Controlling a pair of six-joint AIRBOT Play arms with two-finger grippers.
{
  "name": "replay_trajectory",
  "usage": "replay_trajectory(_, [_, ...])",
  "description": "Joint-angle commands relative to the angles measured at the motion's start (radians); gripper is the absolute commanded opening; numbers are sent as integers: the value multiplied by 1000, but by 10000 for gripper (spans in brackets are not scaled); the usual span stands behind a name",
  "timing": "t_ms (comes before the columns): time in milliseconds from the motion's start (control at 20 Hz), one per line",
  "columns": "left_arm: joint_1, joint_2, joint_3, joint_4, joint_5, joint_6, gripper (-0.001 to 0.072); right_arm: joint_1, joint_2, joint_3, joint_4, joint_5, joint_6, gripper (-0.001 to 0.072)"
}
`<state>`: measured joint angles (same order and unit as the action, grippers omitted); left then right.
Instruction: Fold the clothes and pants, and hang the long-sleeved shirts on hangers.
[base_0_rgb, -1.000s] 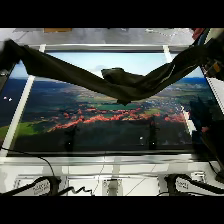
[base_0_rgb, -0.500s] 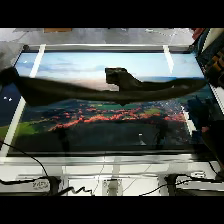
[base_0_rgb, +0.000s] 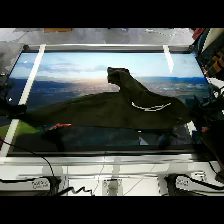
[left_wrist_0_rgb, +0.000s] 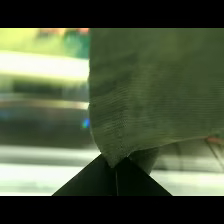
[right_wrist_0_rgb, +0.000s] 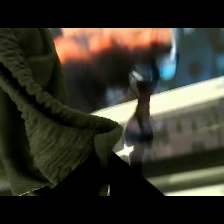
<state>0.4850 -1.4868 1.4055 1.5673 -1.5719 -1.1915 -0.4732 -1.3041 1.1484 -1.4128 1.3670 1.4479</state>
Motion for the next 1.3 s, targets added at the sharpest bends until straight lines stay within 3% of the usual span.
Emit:
replay_trajectory(0, [77,40,-138,50,10,29,10,-1,109,-196,0,-15,-40,29])
replay_trajectory(300, [162,47,-154,109,101,37,11,-1,245,-385,8,34,-66,29])
replay_trajectory(450, [164,48,-146,108,126,161,11,-1,263,-382,19,58,-74,30])
replay_trajectory(850, [161,48,60,137,251,169,12,-1,263,-371,91,163,-82,30])
replay_trajectory(1050, [161,31,82,5,288,384,14,-1,263,-372,91,206,-82,30])
replay_trajectory(1250, [161,-27,83,0,295,415,14,-1,263,-373,61,242,-82,30])
